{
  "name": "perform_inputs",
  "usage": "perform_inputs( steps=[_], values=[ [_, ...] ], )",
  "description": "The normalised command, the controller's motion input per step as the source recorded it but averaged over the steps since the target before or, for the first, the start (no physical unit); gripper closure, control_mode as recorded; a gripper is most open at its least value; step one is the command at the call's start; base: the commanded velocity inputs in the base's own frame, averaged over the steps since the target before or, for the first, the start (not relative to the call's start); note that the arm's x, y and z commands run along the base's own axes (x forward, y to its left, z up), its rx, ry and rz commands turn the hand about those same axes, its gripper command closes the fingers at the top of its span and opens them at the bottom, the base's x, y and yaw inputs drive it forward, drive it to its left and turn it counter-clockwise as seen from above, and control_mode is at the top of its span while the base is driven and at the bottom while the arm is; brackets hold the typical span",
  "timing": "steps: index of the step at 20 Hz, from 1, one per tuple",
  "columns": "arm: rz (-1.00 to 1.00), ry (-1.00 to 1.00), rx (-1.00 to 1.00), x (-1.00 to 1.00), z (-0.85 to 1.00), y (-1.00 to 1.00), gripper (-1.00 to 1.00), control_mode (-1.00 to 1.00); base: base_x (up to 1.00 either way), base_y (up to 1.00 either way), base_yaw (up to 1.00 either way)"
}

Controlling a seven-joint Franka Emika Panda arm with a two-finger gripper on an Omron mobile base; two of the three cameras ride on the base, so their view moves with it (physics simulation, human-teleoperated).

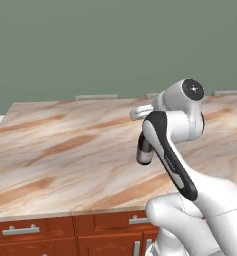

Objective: Move the drinks to the dining counter.

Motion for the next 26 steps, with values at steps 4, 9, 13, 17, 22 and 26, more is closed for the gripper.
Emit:
perform_inputs(
  steps=[4,9,13,17,22,26],
  values=[
    [0.00,0.00,0.00,0.50,-0.33,0.00,1.00,-1.00,0.00,0.00,0.00],
    [0.00,0.00,0.00,0.51,-0.22,0.00,1.00,-1.00,0.00,0.00,0.00],
    [0.00,0.00,0.00,0.39,-0.09,0.00,1.00,-1.00,0.00,0.00,0.00],
    [0.00,0.02,0.00,0.38,-0.04,0.00,1.00,-1.00,0.00,0.00,0.00],
    [0.00,0.00,0.00,0.38,-0.07,0.00,1.00,-1.00,0.00,0.00,0.00],
    [0.00,0.00,0.00,0.33,-0.12,0.00,1.00,-1.00,0.00,0.00,0.00]
  ],
)
